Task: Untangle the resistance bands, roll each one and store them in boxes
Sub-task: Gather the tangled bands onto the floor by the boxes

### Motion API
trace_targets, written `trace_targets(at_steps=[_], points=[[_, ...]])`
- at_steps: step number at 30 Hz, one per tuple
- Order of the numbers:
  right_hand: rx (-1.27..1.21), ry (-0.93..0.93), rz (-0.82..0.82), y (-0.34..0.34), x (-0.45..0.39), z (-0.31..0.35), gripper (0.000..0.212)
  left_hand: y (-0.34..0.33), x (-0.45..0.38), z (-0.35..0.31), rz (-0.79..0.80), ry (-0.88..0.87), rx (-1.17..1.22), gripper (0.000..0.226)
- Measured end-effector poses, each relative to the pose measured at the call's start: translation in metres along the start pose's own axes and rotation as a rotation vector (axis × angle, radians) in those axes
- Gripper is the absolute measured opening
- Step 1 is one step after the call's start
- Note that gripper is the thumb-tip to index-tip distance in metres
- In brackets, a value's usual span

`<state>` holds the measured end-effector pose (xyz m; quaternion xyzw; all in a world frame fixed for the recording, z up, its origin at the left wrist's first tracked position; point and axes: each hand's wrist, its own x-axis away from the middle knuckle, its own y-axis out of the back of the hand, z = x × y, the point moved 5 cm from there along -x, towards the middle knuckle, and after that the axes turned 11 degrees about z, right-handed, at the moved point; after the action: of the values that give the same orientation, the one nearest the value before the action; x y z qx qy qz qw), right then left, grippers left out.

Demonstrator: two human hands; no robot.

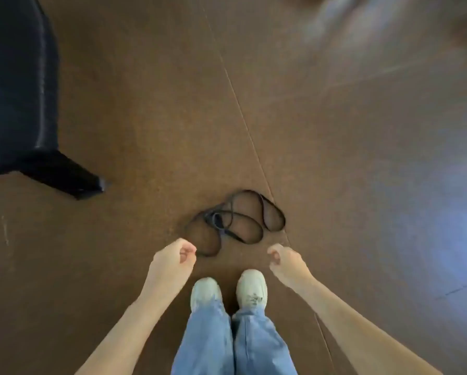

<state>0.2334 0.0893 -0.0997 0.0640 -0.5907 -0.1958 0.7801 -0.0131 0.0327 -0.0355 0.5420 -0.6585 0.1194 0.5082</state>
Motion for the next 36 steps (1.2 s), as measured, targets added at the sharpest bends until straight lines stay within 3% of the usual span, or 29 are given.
trace_targets(at_steps=[4, 8, 10, 13, 16, 20, 22, 24, 27, 30, 33, 36], points=[[0.262, 0.096, 0.183, -0.062, -0.146, -0.002, 0.051, -0.044, -0.102, 0.070, -0.075, 0.023, 0.013, 0.011], [0.431, 0.211, 0.196, -0.115, -0.270, 0.022, 0.044, -0.093, -0.157, 0.135, -0.119, 0.027, 0.013, 0.012], [0.409, 0.128, 0.230, -0.129, -0.315, 0.029, 0.045, -0.107, -0.172, 0.158, -0.127, 0.058, 0.032, 0.012], [0.421, 0.046, 0.265, -0.144, -0.314, 0.022, 0.049, -0.114, -0.174, 0.169, -0.108, 0.095, 0.032, 0.011], [0.102, 0.145, 0.305, -0.135, -0.248, 0.036, 0.044, -0.099, -0.157, 0.145, -0.047, 0.122, 0.019, 0.022], [-0.347, 0.378, 0.258, -0.065, -0.092, 0.091, 0.028, -0.049, -0.101, 0.056, 0.172, 0.016, -0.153, 0.082], [-0.564, 0.473, 0.253, -0.016, 0.003, 0.113, 0.025, -0.022, -0.051, -0.001, 0.260, -0.131, -0.220, 0.096], [-0.807, 0.581, 0.302, 0.032, 0.096, 0.132, 0.024, 0.000, 0.006, -0.052, 0.324, -0.263, -0.069, 0.076], [-1.064, 0.757, 0.383, 0.078, 0.220, 0.152, 0.026, 0.012, 0.099, -0.109, 0.400, -0.274, 0.086, 0.039], [-1.326, 0.684, 0.102, 0.111, 0.299, 0.130, 0.022, 0.015, 0.158, -0.149, 0.415, -0.344, -0.095, 0.018], [-1.456, 0.402, -0.262, 0.119, 0.357, 0.070, 0.019, 0.032, 0.196, -0.191, 0.462, -0.361, -0.238, 0.012], [-1.490, 0.256, -0.334, 0.103, 0.400, 0.021, 0.020, 0.028, 0.231, -0.253, 0.530, -0.440, -0.280, 0.017]])
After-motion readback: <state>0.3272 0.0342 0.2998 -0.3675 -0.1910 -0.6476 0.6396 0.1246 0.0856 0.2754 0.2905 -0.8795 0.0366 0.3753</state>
